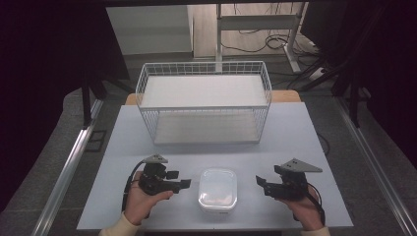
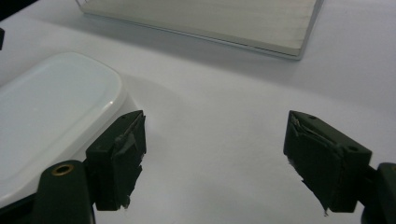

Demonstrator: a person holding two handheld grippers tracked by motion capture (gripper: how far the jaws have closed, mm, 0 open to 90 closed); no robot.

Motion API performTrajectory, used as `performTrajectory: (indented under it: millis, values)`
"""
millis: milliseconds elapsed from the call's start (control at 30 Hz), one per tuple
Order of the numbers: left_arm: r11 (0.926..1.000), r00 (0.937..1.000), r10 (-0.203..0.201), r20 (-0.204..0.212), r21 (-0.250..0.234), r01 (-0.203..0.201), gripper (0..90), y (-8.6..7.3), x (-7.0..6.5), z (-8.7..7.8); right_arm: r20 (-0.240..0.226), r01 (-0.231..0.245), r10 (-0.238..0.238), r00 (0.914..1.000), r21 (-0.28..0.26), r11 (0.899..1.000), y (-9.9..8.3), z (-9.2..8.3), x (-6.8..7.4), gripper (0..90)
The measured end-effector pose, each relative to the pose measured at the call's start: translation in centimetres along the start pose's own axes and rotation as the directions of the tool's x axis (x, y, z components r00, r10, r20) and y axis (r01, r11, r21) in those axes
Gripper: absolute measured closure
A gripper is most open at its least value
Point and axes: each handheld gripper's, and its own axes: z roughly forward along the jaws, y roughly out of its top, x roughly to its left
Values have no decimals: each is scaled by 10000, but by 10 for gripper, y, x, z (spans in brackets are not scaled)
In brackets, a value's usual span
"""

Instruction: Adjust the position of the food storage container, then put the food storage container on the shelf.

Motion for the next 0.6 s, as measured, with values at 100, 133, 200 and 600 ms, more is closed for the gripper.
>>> performTrajectory:
  millis: [100, 133, 200, 600]
  values:
    - [9997, 9998, -186, 60, -156, 187, 288, 1, 4, -4, -221, -170, 169, 9996, -53, 9998, 1, -1, 1, 218]
    - [9996, 9998, -213, 37, -181, 214, 288, 1, 4, -5, -311, -234, 232, 9992, -56, 9997, 1, -1, 1, 220]
    - [9994, 9998, -159, -138, -297, 155, 288, 1, 4, -7, -684, -449, 443, 9967, -74, 9990, 2, -2, 2, 220]
    - [9992, 10000, 0, -43, -388, -2, 288, 4, 8, -5, -972, -555, 555, 9937, 23, 9985, 4, 0, 7, 242]
